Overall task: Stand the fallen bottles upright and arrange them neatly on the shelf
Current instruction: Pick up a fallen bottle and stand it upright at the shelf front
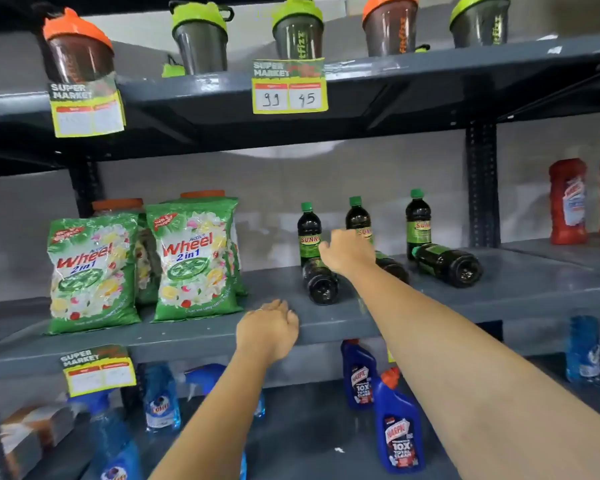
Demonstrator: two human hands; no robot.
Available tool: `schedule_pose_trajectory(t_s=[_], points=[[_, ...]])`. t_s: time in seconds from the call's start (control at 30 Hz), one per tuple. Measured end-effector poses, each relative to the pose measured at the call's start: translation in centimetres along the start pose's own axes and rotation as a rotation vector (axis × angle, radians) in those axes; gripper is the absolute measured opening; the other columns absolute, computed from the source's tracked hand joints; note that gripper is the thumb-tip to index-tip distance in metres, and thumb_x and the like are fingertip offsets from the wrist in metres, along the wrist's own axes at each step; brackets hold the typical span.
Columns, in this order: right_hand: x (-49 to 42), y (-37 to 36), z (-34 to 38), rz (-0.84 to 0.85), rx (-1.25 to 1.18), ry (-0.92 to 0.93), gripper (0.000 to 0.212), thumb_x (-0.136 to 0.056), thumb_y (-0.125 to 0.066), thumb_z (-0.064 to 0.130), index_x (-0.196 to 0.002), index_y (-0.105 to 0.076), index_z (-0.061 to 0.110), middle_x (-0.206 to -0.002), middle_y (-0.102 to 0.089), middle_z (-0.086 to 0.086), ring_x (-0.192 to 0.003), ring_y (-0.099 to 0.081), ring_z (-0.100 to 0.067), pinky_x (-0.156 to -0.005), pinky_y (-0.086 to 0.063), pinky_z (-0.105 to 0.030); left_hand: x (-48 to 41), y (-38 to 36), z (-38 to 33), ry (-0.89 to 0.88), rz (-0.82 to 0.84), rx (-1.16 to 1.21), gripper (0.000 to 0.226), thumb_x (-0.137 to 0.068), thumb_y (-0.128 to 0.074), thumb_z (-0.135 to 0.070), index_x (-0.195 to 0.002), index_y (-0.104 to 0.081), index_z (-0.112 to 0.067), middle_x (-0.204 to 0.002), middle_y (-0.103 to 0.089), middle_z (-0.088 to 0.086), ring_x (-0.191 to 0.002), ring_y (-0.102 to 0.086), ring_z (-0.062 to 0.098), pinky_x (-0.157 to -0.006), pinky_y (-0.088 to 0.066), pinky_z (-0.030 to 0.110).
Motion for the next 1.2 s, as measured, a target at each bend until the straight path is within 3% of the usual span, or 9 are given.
schedule_pose_trajectory(t_s=[0.17,0.27,0.33,0.47,0.53,0.63,0.77,0.9,1.2], points=[[-0.5,-3.2,-0.4,0.359,0.006,-0.277,0.069,-0.088,-0.039,0.061,-0.134,-0.052,0.012,-0.132,-0.057,-0.015,-0.116,-0.057,-0.035,-0.087,-0.045,-0.037,0.1,-0.5,-0.1,-0.037,-0.037,-0.027,0.083,-0.08,0.004,-0.045,-0.139,-0.046,-0.013,-0.149,-0.043,0.002,-0.137,-0.036,0.016,-0.11,-0.026,0.032],[-0.2,-5.2,-0.4,0.584,-0.024,-0.386,0.089,-0.067,-0.053,0.073,-0.134,-0.049,0.015,-0.13,-0.055,-0.015,-0.113,-0.059,-0.036,-0.097,-0.047,-0.042,-0.4,-1.0,0.5,-0.017,-0.058,-0.046,0.054,-0.098,-0.017,-0.033,-0.14,-0.044,-0.013,-0.151,-0.041,0.002,-0.138,-0.034,0.016,-0.112,-0.025,0.032],[-0.6,-6.1,-0.2,0.64,-0.044,-0.378,0.083,-0.064,-0.061,0.071,-0.124,-0.05,0.015,-0.119,-0.057,-0.014,-0.107,-0.061,-0.033,-0.095,-0.05,-0.043,-0.4,-1.1,0.4,-0.022,-0.073,-0.069,0.058,-0.095,-0.013,-0.034,-0.138,-0.046,-0.013,-0.149,-0.043,0.002,-0.137,-0.037,0.016,-0.111,-0.025,0.033],[-1.1,-6.4,0.1,0.563,-0.085,-0.336,0.074,-0.057,-0.071,0.059,-0.113,-0.057,0.013,-0.103,-0.062,-0.011,-0.092,-0.065,-0.03,-0.085,-0.057,-0.041,-0.2,-0.8,0.4,-0.025,-0.121,-0.056,0.097,-0.068,0.014,-0.042,-0.136,-0.049,-0.014,-0.146,-0.047,0.001,-0.134,-0.04,0.016,-0.109,-0.028,0.033],[-1.2,-6.1,-0.4,0.484,-0.13,-0.332,0.065,-0.059,-0.073,0.056,-0.105,-0.057,0.013,-0.102,-0.063,-0.01,-0.092,-0.066,-0.029,-0.084,-0.057,-0.04,-0.1,-0.9,0.4,-0.012,-0.11,-0.057,0.088,-0.076,0.008,-0.042,-0.137,-0.048,-0.014,-0.148,-0.045,0.001,-0.136,-0.039,0.016,-0.111,-0.027,0.033],[-1.3,-5.8,-1.3,0.376,-0.248,-0.323,0.06,-0.06,-0.072,0.06,-0.097,-0.055,0.016,-0.092,-0.062,-0.005,-0.089,-0.064,-0.027,-0.082,-0.057,-0.038,-0.4,-1.2,0.6,-0.001,-0.092,-0.062,0.053,-0.098,-0.019,-0.032,-0.141,-0.044,-0.014,-0.152,-0.039,0.002,-0.14,-0.033,0.015,-0.113,-0.025,0.033],[-1.4,-5.3,-1.7,0.217,-0.445,-0.254,0.05,-0.065,-0.077,0.06,-0.083,-0.054,0.019,-0.087,-0.062,-0.002,-0.084,-0.062,-0.024,-0.072,-0.051,-0.032,-0.1,-1.0,0.5,0.015,-0.092,-0.057,0.063,-0.092,-0.011,-0.035,-0.139,-0.047,-0.015,-0.152,-0.04,0.001,-0.139,-0.034,0.014,-0.112,-0.024,0.031],[-0.7,-5.6,-1.9,0.157,-0.504,-0.161,0.062,-0.059,-0.084,0.053,-0.101,-0.057,0.017,-0.099,-0.064,-0.001,-0.088,-0.061,-0.021,-0.07,-0.046,-0.031,-0.1,-0.9,0.4,0.013,-0.106,-0.058,0.05,-0.099,-0.021,-0.032,-0.138,-0.048,-0.016,-0.151,-0.041,0.0,-0.138,-0.035,0.013,-0.111,-0.023,0.03],[1.2,-7.6,-2.6,0.2,-0.751,-0.131,0.075,-0.066,-0.088,0.027,-0.12,-0.037,0.016,-0.115,-0.058,-0.003,-0.107,-0.057,-0.02,-0.087,-0.046,-0.033,0.0,-0.7,0.2,0.018,-0.101,-0.064,0.045,-0.101,-0.026,-0.028,-0.138,-0.048,-0.016,-0.151,-0.041,0.0,-0.137,-0.036,0.015,-0.112,-0.024,0.031]])
Point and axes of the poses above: each hand's wrist, its own x-axis away from the middle knuckle, its own y-axis out of the back of the hand, z = x × y, the point moved 5 cm from there along -x, towards the middle knuckle
